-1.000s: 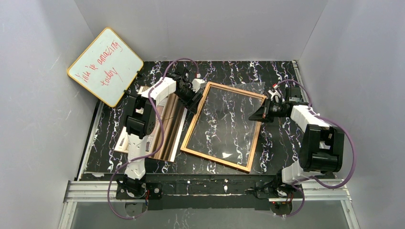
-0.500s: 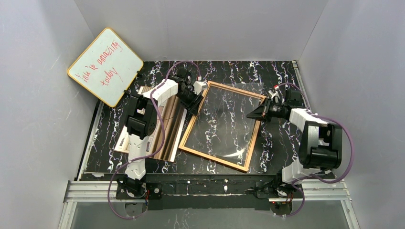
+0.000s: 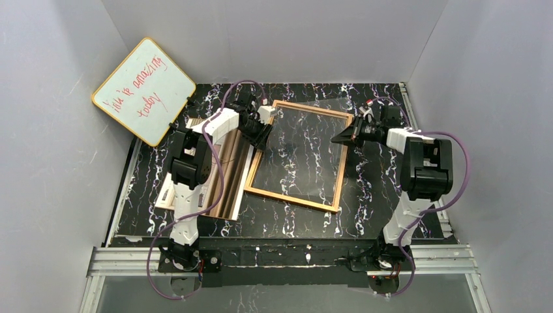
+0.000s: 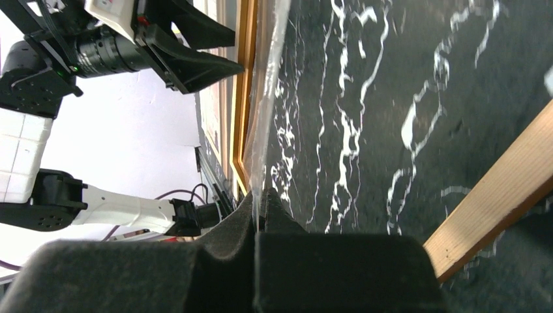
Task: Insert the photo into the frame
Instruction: Place the photo frame item in the photo frame.
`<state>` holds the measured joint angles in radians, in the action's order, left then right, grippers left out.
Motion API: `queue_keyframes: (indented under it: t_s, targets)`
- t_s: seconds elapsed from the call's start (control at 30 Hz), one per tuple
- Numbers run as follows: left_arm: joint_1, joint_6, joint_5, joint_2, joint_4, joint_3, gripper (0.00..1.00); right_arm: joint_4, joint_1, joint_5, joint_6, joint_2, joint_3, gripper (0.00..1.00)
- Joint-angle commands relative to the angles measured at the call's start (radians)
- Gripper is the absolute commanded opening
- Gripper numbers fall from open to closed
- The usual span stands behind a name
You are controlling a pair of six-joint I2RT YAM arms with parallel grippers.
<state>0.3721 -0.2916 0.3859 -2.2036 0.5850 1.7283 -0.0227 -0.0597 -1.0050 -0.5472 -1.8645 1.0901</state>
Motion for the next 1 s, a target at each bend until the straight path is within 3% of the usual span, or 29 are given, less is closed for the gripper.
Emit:
queue_keyframes:
  t_s: [0.0, 0.13, 0.43, 0.83, 0.87, 0.97]
  targets:
    - [-0.015, -0.008, -0.012, 0.048, 0.039, -0.055, 0.46, 0.043, 0.033, -0.05, 0.01, -0.022, 0.08, 0.01]
    - [-0.027, -0.028, 0.005, 0.064, 0.059, -0.083, 0.44, 0.032, 0.058, -0.075, 0.007, 0.018, 0.044, 0.01]
    - [-0.019, 0.092, 0.069, 0.096, 0.078, -0.086, 0.22, -0.072, 0.057, -0.074, 0.07, 0.145, -0.04, 0.01]
    - [0.021, 0.342, -0.136, 0.292, -0.065, -0.193, 0.0, -0.097, 0.057, -0.075, 0.091, 0.172, -0.032, 0.01]
    - [0.032, 0.383, -0.253, 0.361, -0.079, -0.21, 0.0, -0.066, 0.056, -0.077, 0.069, 0.173, -0.023, 0.01]
    - [0.03, 0.366, -0.355, 0.422, -0.069, -0.244, 0.0, -0.011, 0.058, -0.088, 0.019, 0.176, -0.027, 0.01]
